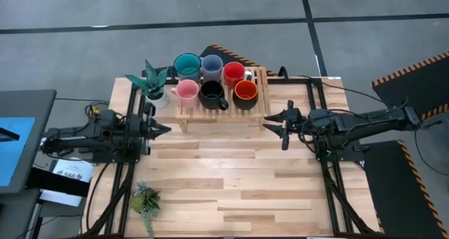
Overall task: Place coffee mugs
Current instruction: Return to Home Position
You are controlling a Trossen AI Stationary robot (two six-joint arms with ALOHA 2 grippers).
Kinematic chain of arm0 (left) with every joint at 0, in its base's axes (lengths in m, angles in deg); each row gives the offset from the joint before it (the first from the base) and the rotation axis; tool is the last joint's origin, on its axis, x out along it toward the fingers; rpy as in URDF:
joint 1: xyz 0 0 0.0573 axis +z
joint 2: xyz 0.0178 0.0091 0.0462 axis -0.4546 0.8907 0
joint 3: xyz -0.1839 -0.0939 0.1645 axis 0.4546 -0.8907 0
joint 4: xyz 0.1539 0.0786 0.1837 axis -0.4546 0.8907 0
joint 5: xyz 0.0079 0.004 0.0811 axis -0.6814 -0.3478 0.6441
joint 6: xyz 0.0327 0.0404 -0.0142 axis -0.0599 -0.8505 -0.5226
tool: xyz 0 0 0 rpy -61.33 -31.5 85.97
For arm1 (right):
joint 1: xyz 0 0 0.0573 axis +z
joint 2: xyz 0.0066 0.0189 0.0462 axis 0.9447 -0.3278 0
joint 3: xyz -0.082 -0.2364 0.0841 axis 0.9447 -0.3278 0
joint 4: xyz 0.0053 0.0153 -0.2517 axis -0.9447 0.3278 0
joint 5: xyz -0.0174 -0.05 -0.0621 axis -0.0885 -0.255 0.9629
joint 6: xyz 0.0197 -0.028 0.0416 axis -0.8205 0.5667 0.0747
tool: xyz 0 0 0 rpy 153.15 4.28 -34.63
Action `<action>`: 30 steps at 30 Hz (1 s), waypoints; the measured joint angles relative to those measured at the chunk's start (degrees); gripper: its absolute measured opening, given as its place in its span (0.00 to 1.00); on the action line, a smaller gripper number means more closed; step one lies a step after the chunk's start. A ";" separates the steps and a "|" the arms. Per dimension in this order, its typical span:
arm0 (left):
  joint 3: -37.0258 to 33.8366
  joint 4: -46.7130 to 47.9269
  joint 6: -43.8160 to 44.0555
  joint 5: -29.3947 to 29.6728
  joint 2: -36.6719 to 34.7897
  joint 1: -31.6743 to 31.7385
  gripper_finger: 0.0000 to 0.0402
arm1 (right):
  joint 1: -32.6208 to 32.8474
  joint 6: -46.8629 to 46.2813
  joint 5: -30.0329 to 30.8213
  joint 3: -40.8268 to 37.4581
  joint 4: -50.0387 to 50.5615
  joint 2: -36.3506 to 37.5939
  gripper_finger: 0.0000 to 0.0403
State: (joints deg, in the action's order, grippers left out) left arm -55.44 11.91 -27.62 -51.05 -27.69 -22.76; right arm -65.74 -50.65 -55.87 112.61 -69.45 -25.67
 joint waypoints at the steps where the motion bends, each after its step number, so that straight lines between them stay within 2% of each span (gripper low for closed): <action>1: -1.26 -0.06 0.27 0.00 -1.70 -0.25 0.00 | 0.00 0.01 0.00 0.00 0.00 0.00 0.39; 9: -11.85 -7.32 0.47 -2.69 -10.59 -1.49 0.00 | 0.00 0.03 0.00 0.02 0.21 0.00 0.39; 13: -15.15 -10.75 1.97 -2.68 -10.60 -1.45 0.00 | 0.00 0.03 0.02 0.07 0.48 0.00 0.39; 18: -15.44 -8.04 3.28 -3.14 -10.48 -1.47 0.00 | 0.13 -0.28 0.02 0.09 0.52 0.00 0.39; 30: -15.50 -9.52 4.38 -3.62 -10.52 -1.47 0.00 | 0.11 -3.27 0.02 0.09 2.92 0.02 0.39</action>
State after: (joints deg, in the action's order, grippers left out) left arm -70.95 2.39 -23.24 -54.67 -38.22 -24.23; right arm -65.63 -53.92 -55.85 112.70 -66.53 -25.64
